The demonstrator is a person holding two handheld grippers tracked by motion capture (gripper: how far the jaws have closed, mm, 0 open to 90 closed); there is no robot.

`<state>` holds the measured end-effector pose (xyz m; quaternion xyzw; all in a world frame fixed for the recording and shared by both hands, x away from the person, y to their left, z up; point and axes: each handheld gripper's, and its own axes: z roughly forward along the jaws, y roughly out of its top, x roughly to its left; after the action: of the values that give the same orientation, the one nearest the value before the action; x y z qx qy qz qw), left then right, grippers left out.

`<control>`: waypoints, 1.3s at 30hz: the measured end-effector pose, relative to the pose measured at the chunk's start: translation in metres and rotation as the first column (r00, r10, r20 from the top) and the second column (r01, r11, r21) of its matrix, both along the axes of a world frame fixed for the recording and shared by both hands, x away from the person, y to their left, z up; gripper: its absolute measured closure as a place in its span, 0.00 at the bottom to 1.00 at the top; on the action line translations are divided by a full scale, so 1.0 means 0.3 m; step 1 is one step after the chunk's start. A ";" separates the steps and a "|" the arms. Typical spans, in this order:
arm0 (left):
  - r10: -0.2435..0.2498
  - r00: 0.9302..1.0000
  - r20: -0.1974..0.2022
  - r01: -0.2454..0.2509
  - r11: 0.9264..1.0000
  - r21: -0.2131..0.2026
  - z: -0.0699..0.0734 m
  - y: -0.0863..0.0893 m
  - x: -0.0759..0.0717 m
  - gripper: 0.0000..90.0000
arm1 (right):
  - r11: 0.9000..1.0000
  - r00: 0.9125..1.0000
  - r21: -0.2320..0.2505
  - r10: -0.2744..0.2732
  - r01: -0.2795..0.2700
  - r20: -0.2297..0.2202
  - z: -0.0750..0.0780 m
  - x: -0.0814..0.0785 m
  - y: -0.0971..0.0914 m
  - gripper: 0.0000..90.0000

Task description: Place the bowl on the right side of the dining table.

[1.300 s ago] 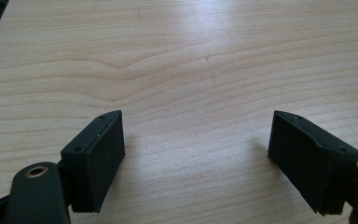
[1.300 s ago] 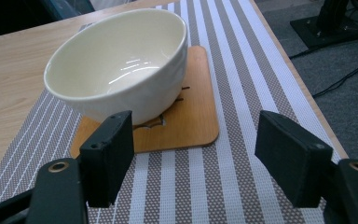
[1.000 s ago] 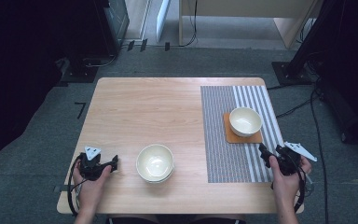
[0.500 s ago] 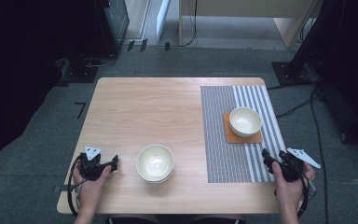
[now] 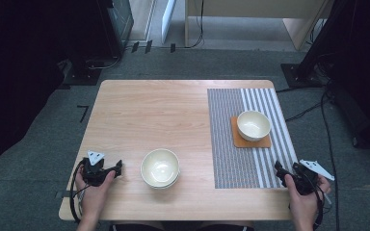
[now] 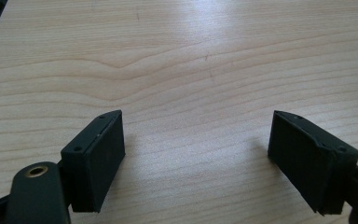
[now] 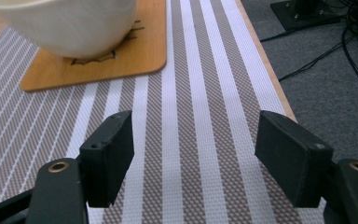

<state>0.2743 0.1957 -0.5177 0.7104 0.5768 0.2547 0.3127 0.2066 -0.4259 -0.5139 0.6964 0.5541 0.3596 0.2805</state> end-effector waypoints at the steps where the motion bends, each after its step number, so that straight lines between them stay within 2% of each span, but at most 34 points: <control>1: 0.000 1.000 0.000 0.000 1.000 0.000 0.000 0.000 0.000 0.20 | 1.000 1.000 -0.005 0.001 -0.001 -0.002 -0.003 -0.004 -0.003 0.31; 17: 0.000 1.000 0.000 0.000 1.000 0.000 0.000 0.000 0.000 0.20 | 0.997 0.999 -0.078 -0.002 -0.002 -0.054 -0.026 -0.053 -0.035 0.31; 25: 0.000 1.000 0.000 0.000 1.000 0.000 0.000 0.000 0.000 0.20 | 0.993 0.996 -0.112 0.010 -0.020 -0.089 -0.032 -0.050 -0.023 0.31; 29: 0.000 1.000 0.000 0.000 1.000 0.000 0.000 0.000 0.000 0.20 | 0.989 0.994 -0.148 0.015 -0.031 -0.104 -0.034 -0.046 -0.010 0.30; 39: 0.000 1.000 0.000 0.000 1.000 0.000 0.000 0.000 0.000 0.20 | 0.989 0.994 -0.148 0.011 -0.027 -0.106 -0.034 -0.046 -0.009 0.30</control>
<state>0.2742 0.1957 -0.5178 0.7105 0.5767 0.2549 0.3126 0.1927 -0.4286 -0.5242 0.6860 0.6000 0.2829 0.2989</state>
